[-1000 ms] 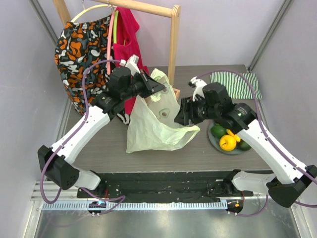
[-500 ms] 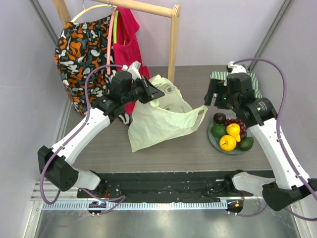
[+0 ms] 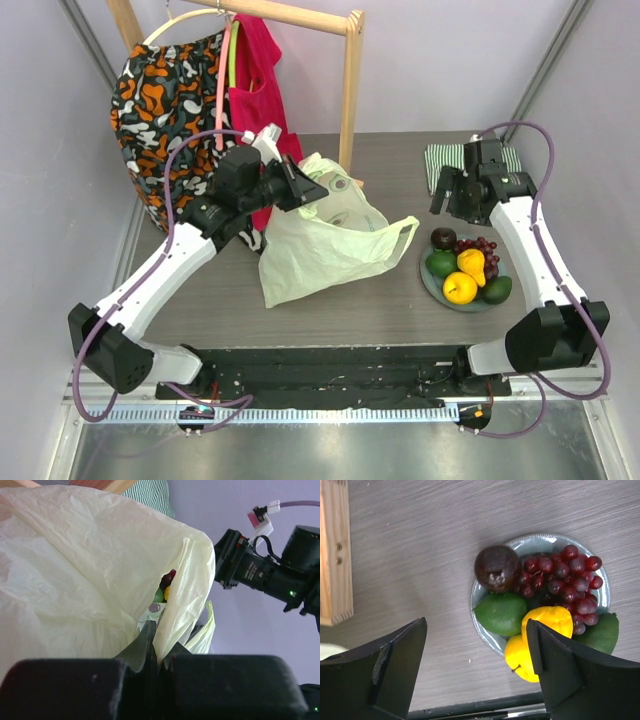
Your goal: Place the fruits into the plastic bag
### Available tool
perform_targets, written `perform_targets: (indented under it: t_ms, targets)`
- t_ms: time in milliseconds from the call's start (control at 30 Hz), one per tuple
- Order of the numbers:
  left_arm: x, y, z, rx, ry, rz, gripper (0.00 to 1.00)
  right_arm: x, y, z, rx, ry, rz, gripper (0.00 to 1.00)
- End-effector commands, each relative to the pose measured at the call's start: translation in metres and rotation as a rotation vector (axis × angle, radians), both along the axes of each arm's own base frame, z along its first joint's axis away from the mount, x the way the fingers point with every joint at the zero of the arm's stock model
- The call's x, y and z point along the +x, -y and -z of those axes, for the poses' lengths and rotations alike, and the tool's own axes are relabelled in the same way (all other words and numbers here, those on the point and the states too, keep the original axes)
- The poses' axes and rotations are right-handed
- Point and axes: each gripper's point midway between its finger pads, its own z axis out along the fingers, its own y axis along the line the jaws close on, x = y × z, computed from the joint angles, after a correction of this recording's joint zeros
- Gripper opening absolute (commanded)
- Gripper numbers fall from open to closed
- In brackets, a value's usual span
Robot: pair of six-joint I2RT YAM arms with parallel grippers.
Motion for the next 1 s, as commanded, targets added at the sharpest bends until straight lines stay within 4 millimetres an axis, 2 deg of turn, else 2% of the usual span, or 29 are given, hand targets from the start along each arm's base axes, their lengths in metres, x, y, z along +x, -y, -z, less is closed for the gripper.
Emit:
perform_targets:
  t_ms: [0,67,167,200,300,567,767,967]
  targets:
    - [-0.009,-0.006,-0.015,0.000,0.060,0.018,0.00,0.023,0.009,-0.015,0.090,0.081,0.010,0.88]
    - [-0.009,-0.007,-0.014,0.003,0.058,0.019,0.00,0.029,0.009,-0.014,0.104,0.094,0.005,0.88]
    - [-0.010,-0.007,-0.015,0.000,0.060,0.018,0.00,0.031,0.010,0.014,0.085,0.012,-0.017,0.88]
    - [-0.010,-0.007,-0.015,0.001,0.061,0.020,0.00,0.033,0.009,0.030,0.084,-0.039,-0.029,0.87]
    - [-0.011,-0.008,-0.017,0.002,0.063,0.019,0.00,0.029,0.011,0.048,0.074,-0.120,-0.036,0.87]
    - [-0.015,-0.011,-0.017,0.012,0.061,0.022,0.00,0.034,0.021,0.075,0.019,-0.162,-0.025,0.87]
    - [-0.016,-0.017,-0.014,0.029,0.058,-0.003,0.00,0.037,0.021,0.095,0.013,-0.208,-0.044,0.87]
    - [-0.015,-0.017,-0.016,0.023,0.059,-0.012,0.00,0.038,0.022,0.106,0.004,-0.238,-0.044,0.87]
